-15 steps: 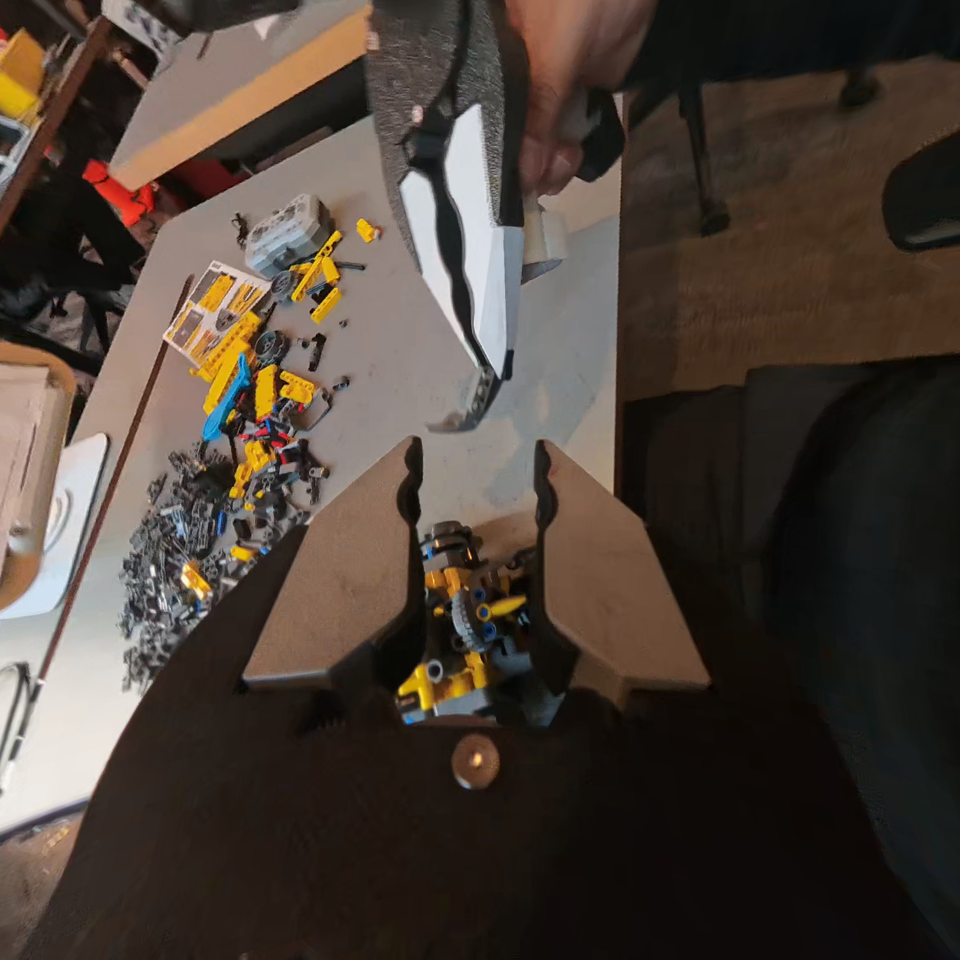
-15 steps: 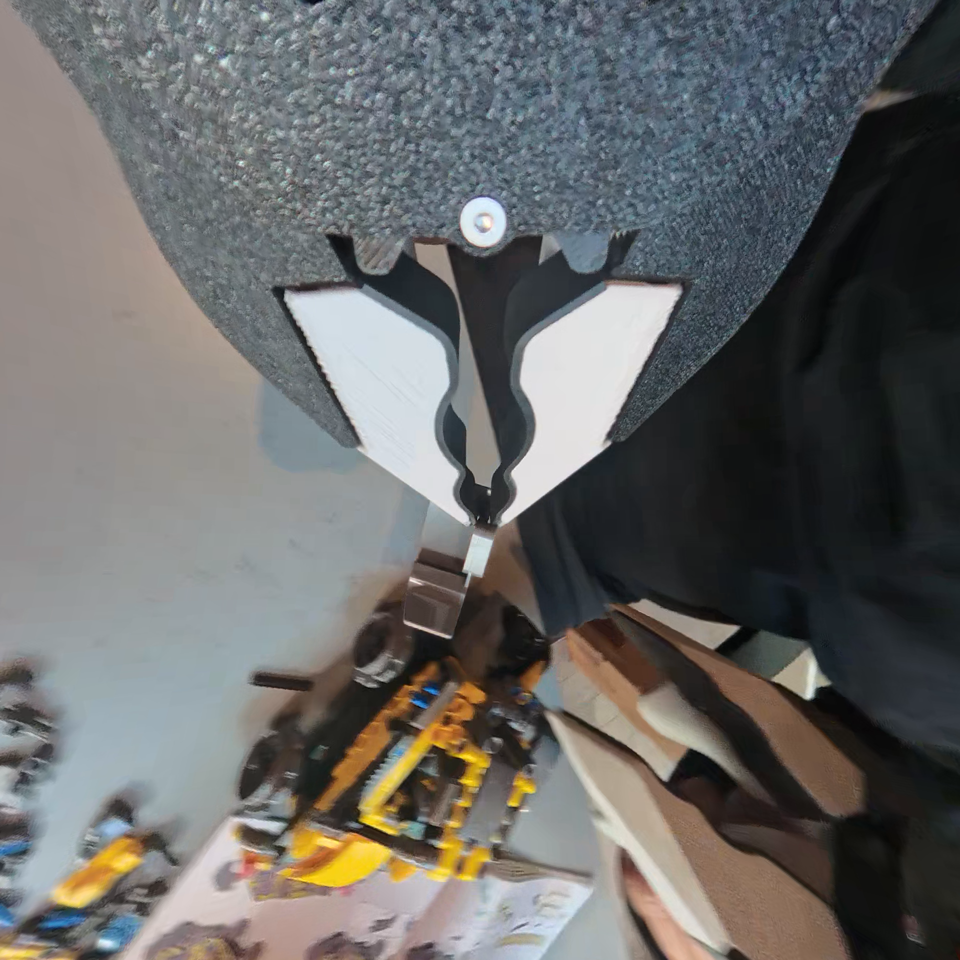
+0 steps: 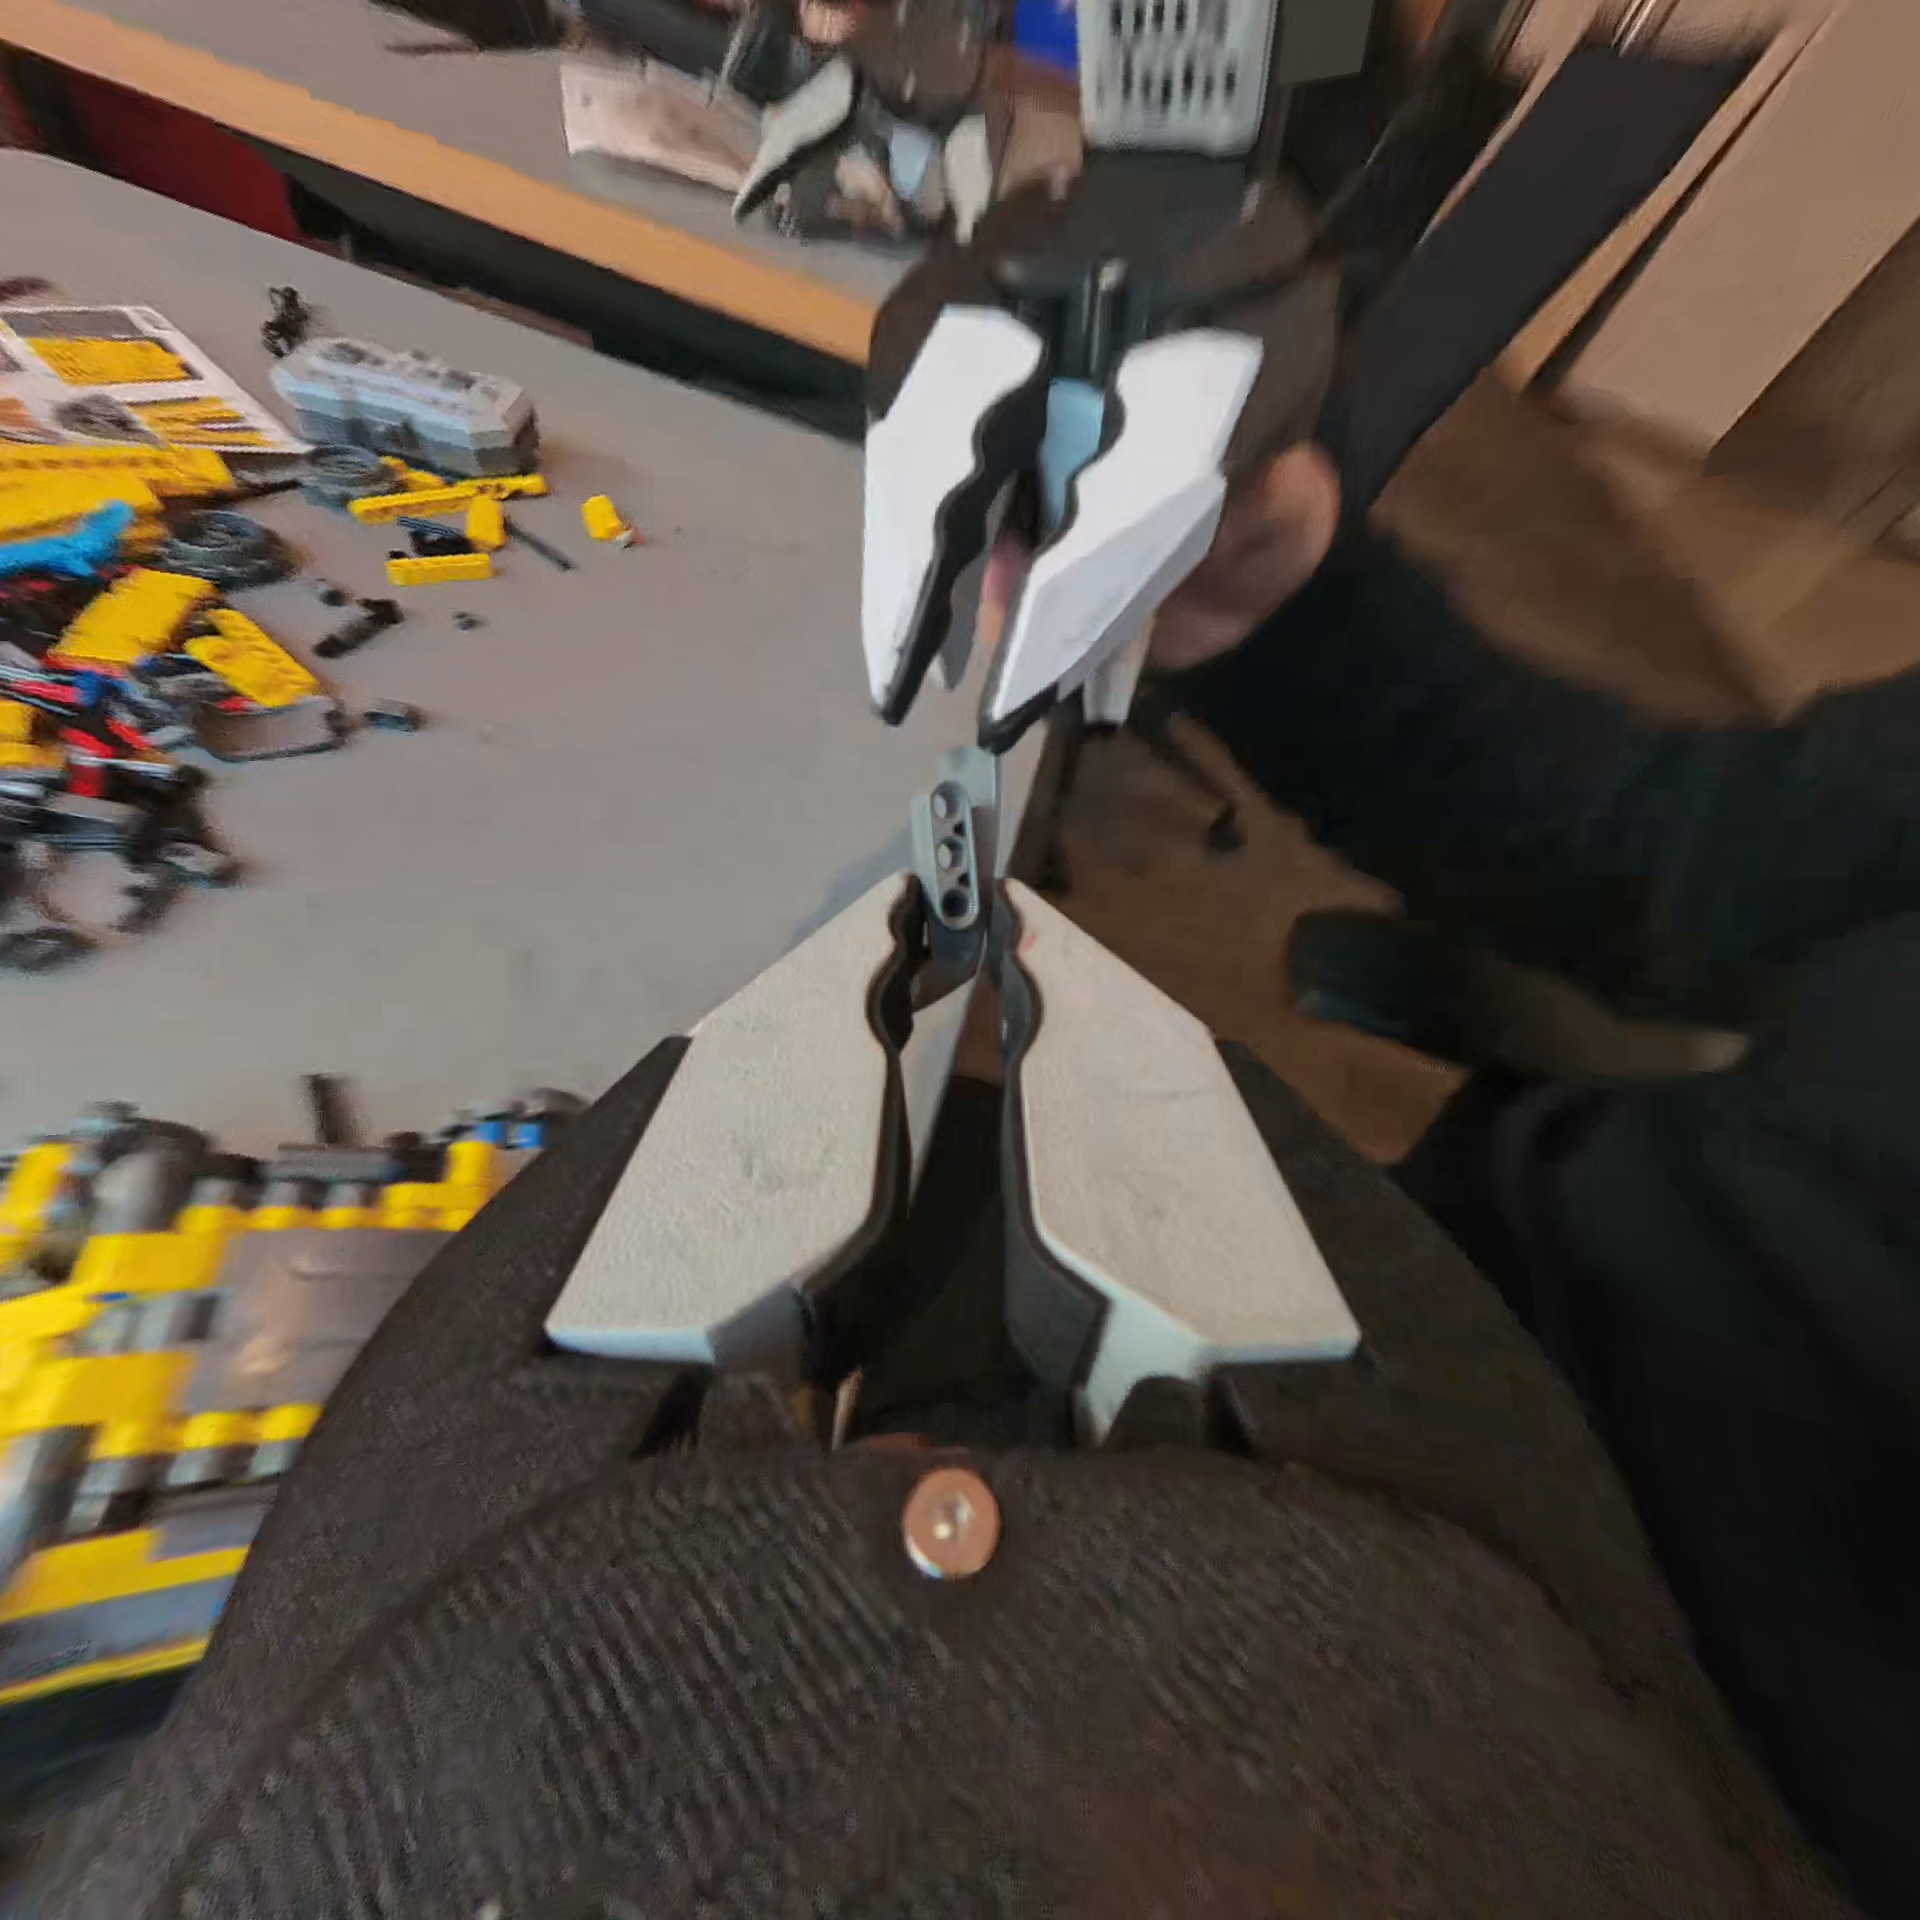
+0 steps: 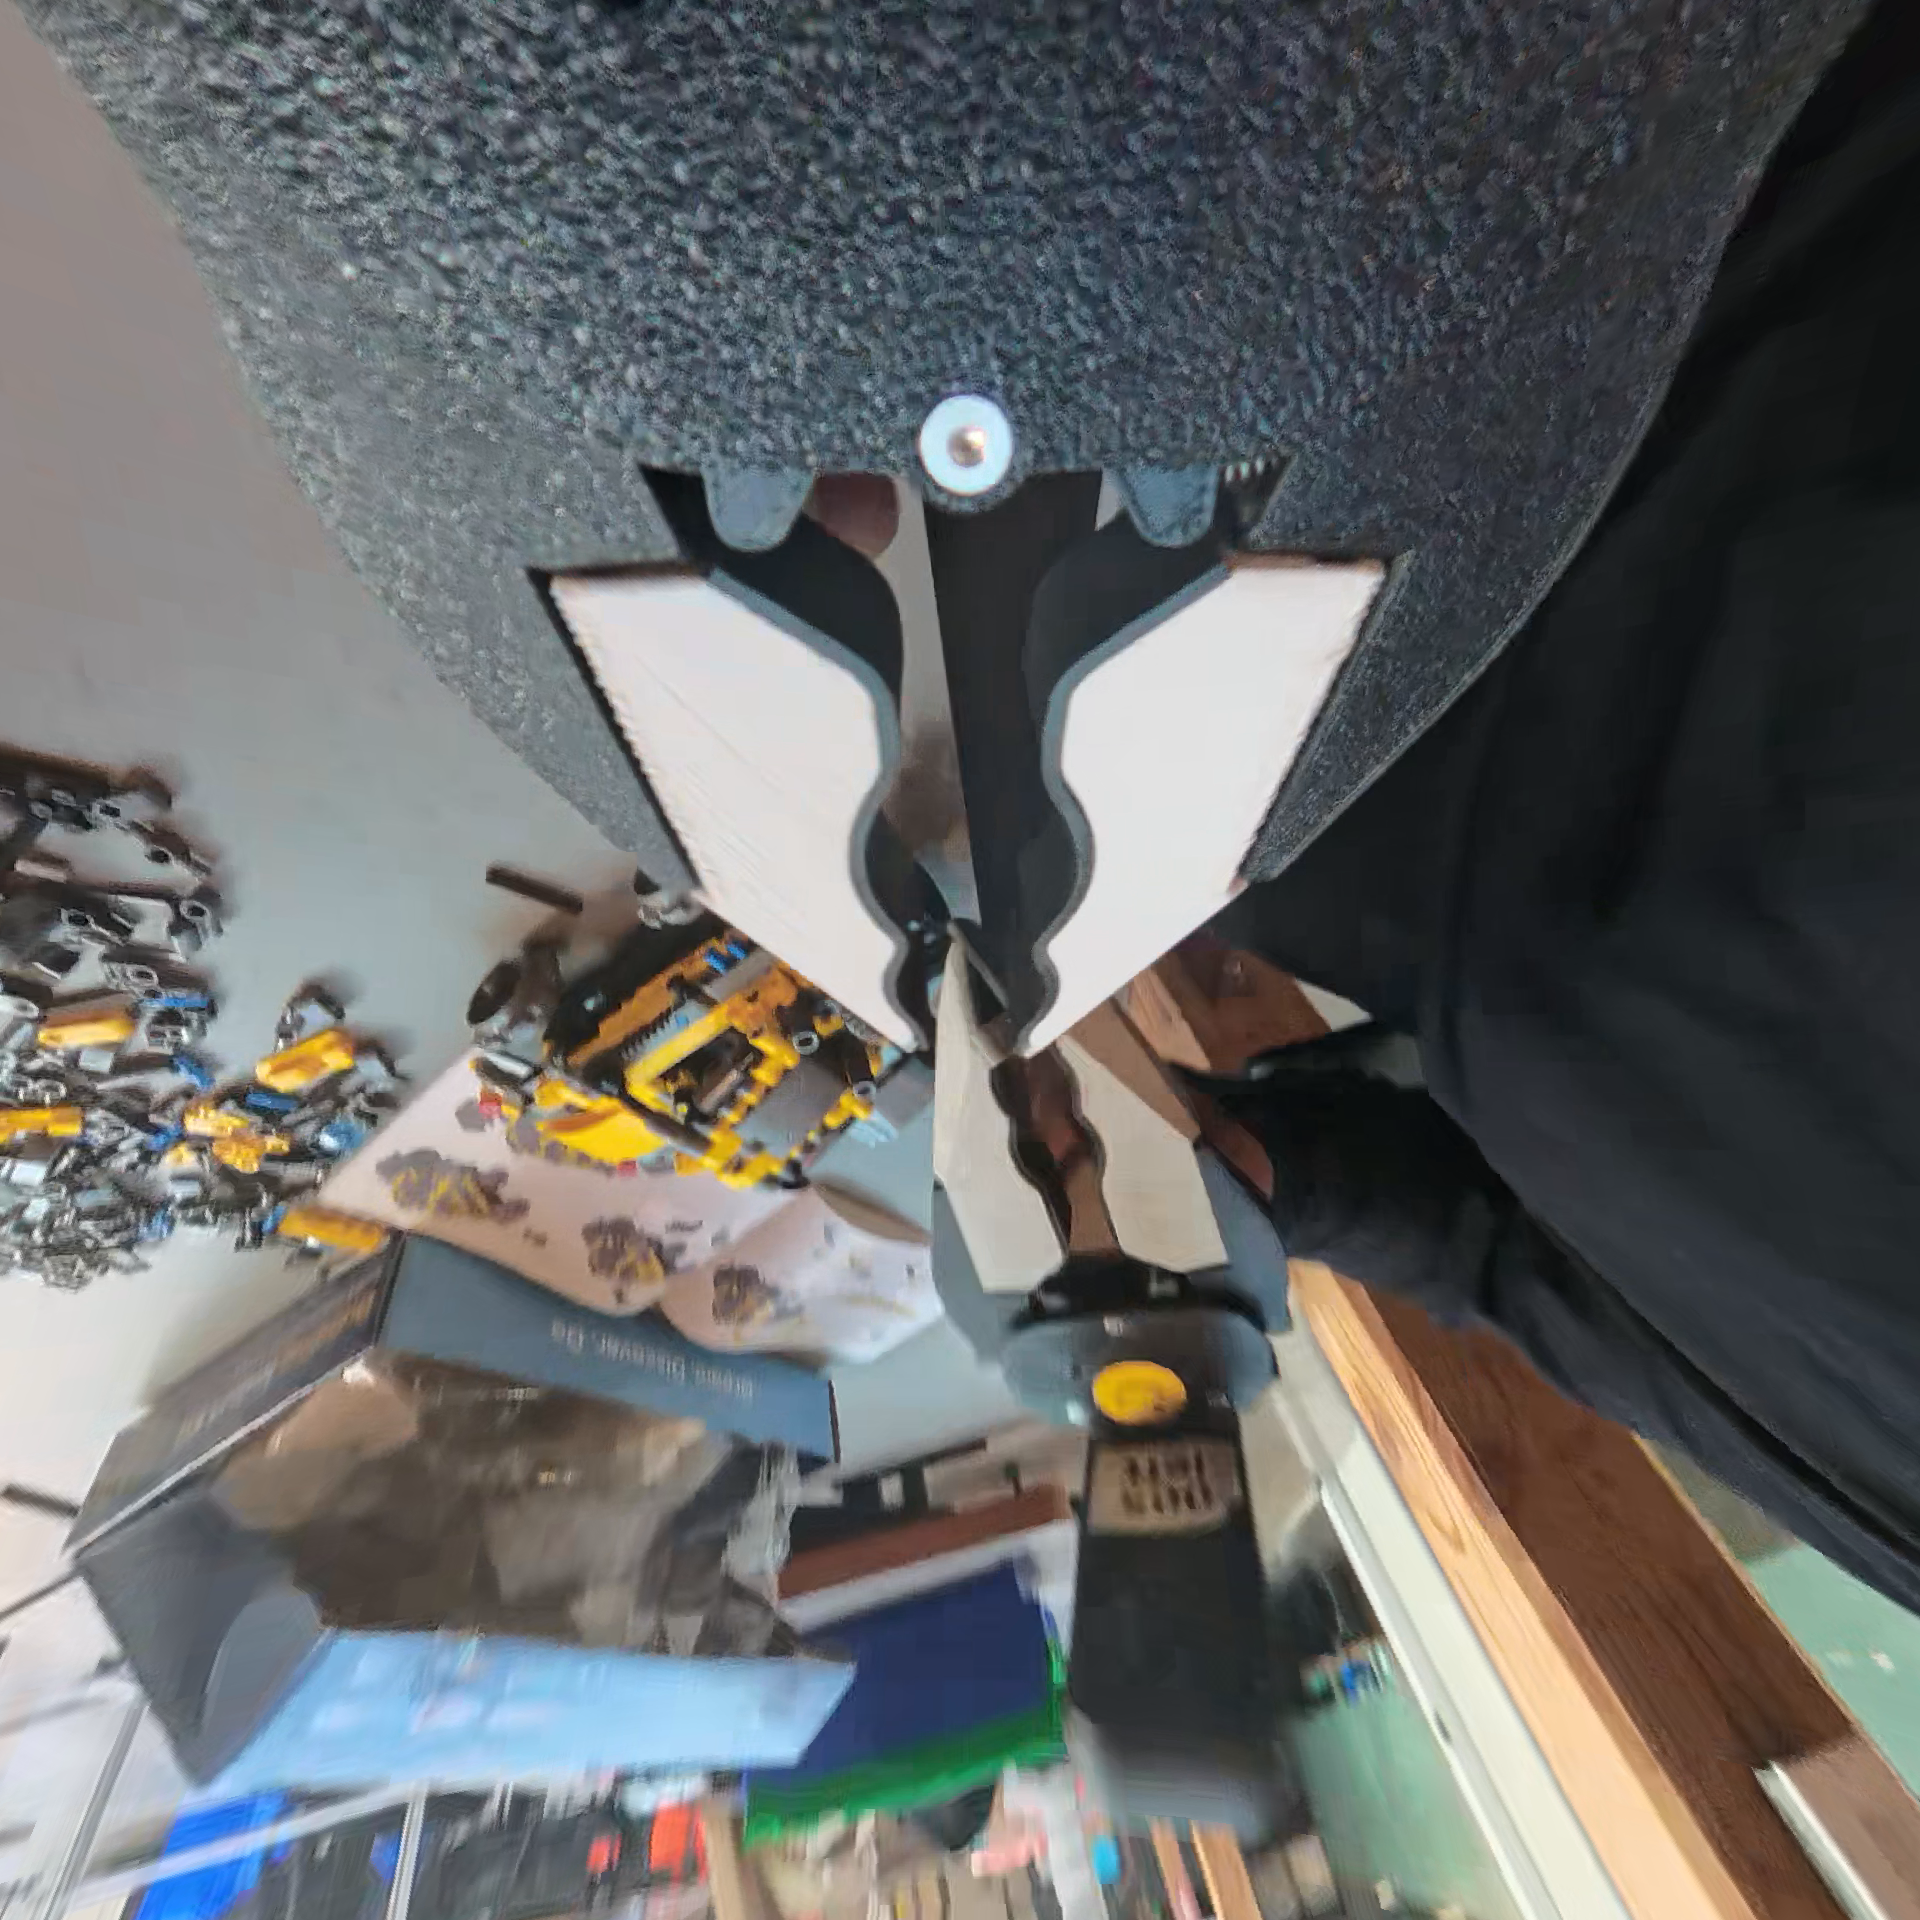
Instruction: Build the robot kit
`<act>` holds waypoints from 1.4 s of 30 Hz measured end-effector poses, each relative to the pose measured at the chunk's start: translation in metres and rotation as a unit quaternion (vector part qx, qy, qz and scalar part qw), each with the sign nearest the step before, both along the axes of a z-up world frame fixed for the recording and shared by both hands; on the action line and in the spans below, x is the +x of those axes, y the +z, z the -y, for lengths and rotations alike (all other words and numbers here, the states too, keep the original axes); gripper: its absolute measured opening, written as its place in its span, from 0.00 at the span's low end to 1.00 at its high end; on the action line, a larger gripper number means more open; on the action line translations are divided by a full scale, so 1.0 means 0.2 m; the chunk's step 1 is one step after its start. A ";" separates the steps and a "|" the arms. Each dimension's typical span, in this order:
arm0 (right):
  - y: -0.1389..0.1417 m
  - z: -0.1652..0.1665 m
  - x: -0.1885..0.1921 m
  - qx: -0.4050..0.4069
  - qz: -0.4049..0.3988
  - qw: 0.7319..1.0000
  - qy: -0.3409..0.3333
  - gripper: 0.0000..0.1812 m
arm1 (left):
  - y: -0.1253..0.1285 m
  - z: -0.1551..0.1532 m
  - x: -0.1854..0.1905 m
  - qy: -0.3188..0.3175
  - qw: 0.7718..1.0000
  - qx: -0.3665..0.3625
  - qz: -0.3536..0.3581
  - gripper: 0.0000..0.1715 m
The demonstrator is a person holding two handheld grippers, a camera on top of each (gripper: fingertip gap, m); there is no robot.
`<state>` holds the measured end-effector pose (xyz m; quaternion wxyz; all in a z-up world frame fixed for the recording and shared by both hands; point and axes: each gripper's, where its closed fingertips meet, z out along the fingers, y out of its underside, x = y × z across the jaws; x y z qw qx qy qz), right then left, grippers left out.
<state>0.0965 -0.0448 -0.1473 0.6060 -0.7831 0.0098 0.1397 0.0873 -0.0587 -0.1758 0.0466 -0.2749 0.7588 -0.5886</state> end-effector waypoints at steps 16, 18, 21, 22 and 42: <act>-0.06 -0.09 -0.14 0.055 -0.193 0.979 0.048 0.02 | 0.08 -0.06 -0.07 0.043 0.928 -0.349 -0.120 0.05; -0.07 -0.10 -0.13 0.043 -0.210 0.975 0.047 0.00 | 0.06 -0.08 -0.06 0.049 0.930 -0.342 -0.129 0.05; -0.07 -0.13 -0.08 0.043 -0.260 0.964 0.030 0.00 | -0.01 -0.11 -0.04 0.065 0.948 -0.280 -0.136 0.08; -0.07 -0.13 -0.05 0.048 -0.287 0.956 0.027 0.00 | -0.02 -0.13 -0.04 0.067 0.955 -0.258 -0.127 0.14; -0.46 -0.15 0.28 -0.103 -0.412 0.905 0.038 0.00 | -0.38 -0.64 0.07 0.147 0.973 0.180 -0.003 0.55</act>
